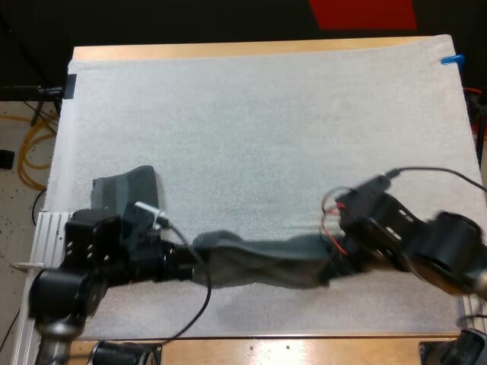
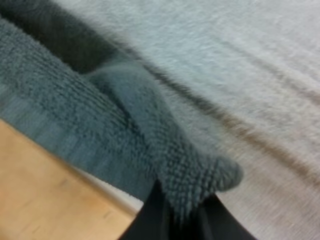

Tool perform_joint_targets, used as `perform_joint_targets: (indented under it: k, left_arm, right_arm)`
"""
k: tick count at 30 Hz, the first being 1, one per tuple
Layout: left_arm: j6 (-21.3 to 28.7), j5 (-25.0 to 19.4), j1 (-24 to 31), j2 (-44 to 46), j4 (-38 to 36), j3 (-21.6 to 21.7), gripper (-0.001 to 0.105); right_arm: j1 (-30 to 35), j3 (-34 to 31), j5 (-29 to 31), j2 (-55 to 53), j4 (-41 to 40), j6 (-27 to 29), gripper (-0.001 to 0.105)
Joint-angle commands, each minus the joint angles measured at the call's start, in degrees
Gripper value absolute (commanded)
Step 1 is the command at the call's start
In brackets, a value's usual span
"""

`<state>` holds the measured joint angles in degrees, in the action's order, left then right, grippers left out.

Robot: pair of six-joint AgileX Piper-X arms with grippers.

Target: Pick towel from pile fold and stack

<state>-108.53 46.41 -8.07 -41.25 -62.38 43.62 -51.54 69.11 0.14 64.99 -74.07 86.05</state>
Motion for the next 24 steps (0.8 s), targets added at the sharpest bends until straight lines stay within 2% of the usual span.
perform_joint_targets:
  k: [1,4,6,8,12,15,19,24]
  left_arm:
    - [-0.1,-1.7,-0.2,-1.3,3.8,-1.0,0.000]
    - [-0.1,-2.0,-0.2,-6.1,13.1,-3.5,0.000]
    - [-0.1,-3.9,-0.2,-11.2,21.0,-4.5,0.000]
    - [0.4,-6.0,-0.2,-15.2,26.7,-4.5,0.000]
    - [0.3,-5.8,0.1,-24.5,39.2,-4.5,0.000]
    - [0.3,-5.8,0.1,-30.7,46.2,-4.5,0.000]
    - [0.3,-5.8,0.1,-38.0,52.0,-4.5,0.000]
    - [0.3,-6.0,0.1,-44.6,59.7,-4.5,0.000]
  right_arm:
    - [1.6,-0.9,1.3,1.2,2.9,1.7,0.000]
    - [6.6,-4.1,1.3,5.3,12.0,3.3,0.000]
    - [10.8,-5.9,1.1,9.6,18.9,4.7,0.000]
    - [13.2,-6.2,0.7,13.0,22.6,6.5,0.000]
    - [16.8,-6.1,0.3,18.7,30.5,8.9,0.000]
    - [18.3,-6.1,-0.1,22.3,35.6,8.3,0.000]
    - [19.4,-6.1,0.2,25.5,40.9,7.6,0.000]
    - [19.4,-6.1,6.8,29.3,46.7,7.6,0.000]
